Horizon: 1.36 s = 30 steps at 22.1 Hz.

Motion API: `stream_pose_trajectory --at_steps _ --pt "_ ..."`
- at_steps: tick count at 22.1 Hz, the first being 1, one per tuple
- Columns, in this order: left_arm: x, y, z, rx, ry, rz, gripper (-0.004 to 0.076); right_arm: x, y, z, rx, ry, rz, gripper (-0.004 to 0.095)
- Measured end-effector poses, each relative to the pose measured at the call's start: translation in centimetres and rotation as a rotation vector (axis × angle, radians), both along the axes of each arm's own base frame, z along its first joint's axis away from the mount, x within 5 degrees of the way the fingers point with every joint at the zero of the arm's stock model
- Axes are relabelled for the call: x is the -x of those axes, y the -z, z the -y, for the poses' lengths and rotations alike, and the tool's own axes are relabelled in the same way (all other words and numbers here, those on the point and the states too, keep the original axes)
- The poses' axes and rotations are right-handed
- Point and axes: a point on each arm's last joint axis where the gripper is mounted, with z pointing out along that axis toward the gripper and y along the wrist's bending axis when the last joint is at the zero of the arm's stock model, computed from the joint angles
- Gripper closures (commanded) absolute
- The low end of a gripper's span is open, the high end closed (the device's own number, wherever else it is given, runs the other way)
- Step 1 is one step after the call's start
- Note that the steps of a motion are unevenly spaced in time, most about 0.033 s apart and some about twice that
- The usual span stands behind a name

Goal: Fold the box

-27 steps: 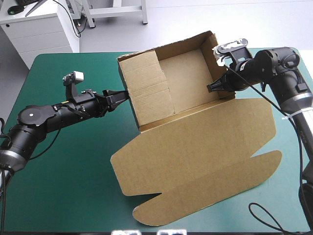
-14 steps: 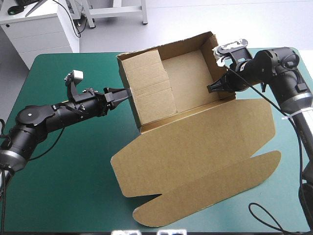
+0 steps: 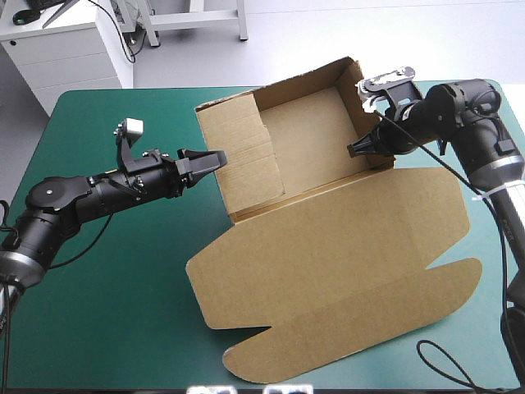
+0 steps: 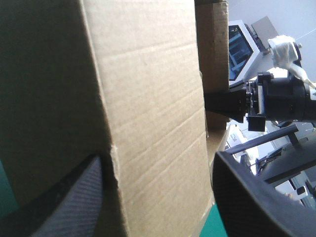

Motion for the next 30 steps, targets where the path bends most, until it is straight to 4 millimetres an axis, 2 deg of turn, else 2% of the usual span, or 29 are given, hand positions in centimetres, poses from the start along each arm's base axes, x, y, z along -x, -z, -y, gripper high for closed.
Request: stream_pose_trajectory --at_steps 8,11,16,18,23,30 --pt "-0.5 0.2 -0.2 -0.007 -0.038 0.005 0.0263 0.0 0.0 0.0 0.001 0.001 0.0 0.092" --pt "-0.4 0.6 0.3 -0.049 -0.065 -0.066 0.0263 0.0 0.0 0.0 0.005 0.002 0.0 0.092" --pt "0.5 -0.6 3.9 -0.229 -0.109 -0.095 0.0263 0.0 0.0 0.1 0.015 0.004 0.003 0.092" --pt "0.8 -0.9 4.7 -0.285 -0.166 -0.157 0.0263 -0.1 0.0 0.1 0.014 0.004 0.007 0.092" --pt "0.7 0.2 4.6 -0.399 -0.295 -0.274 0.0263 -0.1 -0.1 -0.1 -0.008 0.001 0.014 0.092" --pt "-0.2 1.0 4.9 -0.403 -0.327 -0.33 0.0263 -0.1 -0.1 -0.3 -0.028 -0.022 0.014 0.092"
